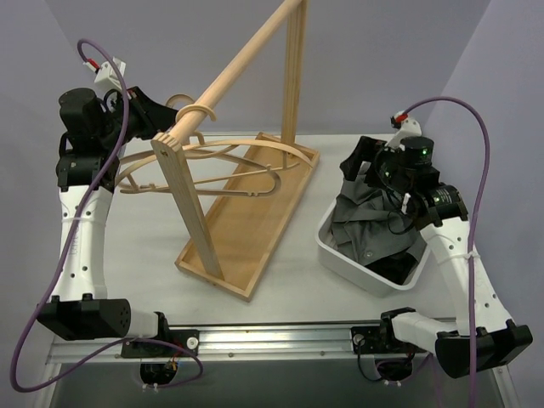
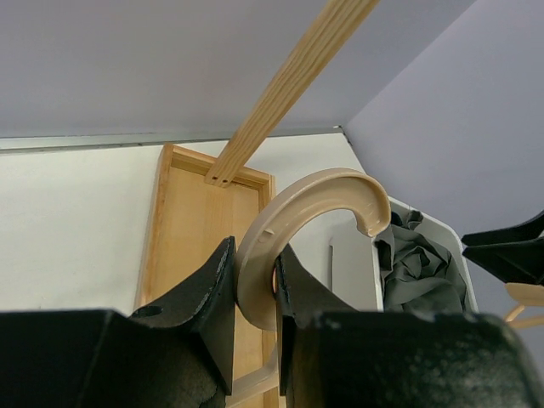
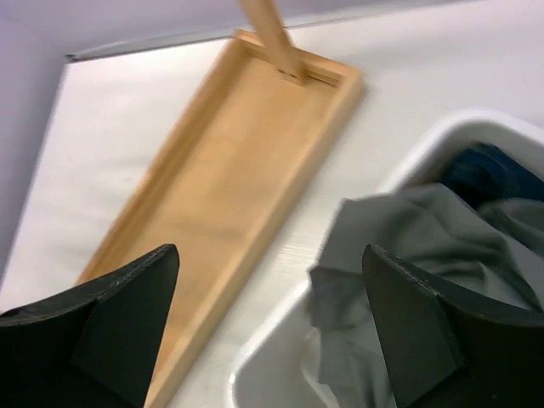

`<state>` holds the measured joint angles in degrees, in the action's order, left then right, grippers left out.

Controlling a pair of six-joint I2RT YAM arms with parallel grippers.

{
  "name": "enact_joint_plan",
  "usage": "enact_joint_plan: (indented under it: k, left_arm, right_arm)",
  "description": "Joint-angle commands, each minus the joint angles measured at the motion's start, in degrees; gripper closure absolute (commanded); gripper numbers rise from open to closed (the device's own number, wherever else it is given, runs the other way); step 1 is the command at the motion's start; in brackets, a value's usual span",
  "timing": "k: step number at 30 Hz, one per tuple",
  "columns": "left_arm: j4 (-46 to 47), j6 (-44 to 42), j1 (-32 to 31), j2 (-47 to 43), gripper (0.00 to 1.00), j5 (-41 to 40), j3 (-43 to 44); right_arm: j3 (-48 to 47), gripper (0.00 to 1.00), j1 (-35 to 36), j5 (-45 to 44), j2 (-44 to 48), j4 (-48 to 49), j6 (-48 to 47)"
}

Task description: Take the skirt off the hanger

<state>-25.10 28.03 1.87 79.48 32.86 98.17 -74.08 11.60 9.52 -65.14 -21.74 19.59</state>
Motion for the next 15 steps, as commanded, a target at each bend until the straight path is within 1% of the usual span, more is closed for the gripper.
enact_joint_plan:
  k: [1, 3, 4, 6, 7, 10, 12, 13, 15]
  left_arm:
    - [1.5, 0.9, -0.5, 1.0, 0.98, 3.0, 3.1]
    - [1.6, 1.1, -1.2, 1.7, 0.98, 2.9, 3.3]
    - [2.0, 1.1, -1.3, 2.0, 0.98, 2.7, 3.3]
    - [2.2, 1.1, -1.3, 2.9, 0.98, 2.0, 3.7]
    - [2.6, 1.1, -3.3, 3.2, 0.98, 1.9, 3.9]
    - [3.0, 1.5, -3.9, 4.6, 0.98, 1.9, 4.5]
    - [3.5, 1.9, -4.2, 5.2, 0.98, 1.2, 4.7]
    - [3.3, 1.9, -4.5, 5.5, 0.98, 1.1, 5.2]
    - [3.0, 1.9, -4.9, 6.6, 0.98, 0.8, 6.1]
  right_arm:
    - [-4.0, 0.16, -0.4, 15.1, -2.3, 7.5, -3.2]
    - [-4.3, 0.19, -0.4, 20.7, -4.2, 9.9, -2.8]
    - [-4.0, 0.20, -0.4, 25.8, -5.2, 13.1, -2.1]
    - [-2.5, 0.23, -0.4, 30.2, -6.0, 16.4, 0.1]
    - [-1.9, 0.24, -0.4, 32.9, -6.4, 19.7, 0.9]
    - [-0.1, 0.29, -0.3, 37.8, -8.7, 26.8, 4.5]
    - [0.4, 0.32, 0.0, 42.9, -9.7, 29.6, 7.3]
    - [1.1, 0.33, 0.3, 44.2, -10.0, 33.0, 8.2]
    - [1.5, 0.33, 1.1, 45.8, -10.4, 34.6, 8.9]
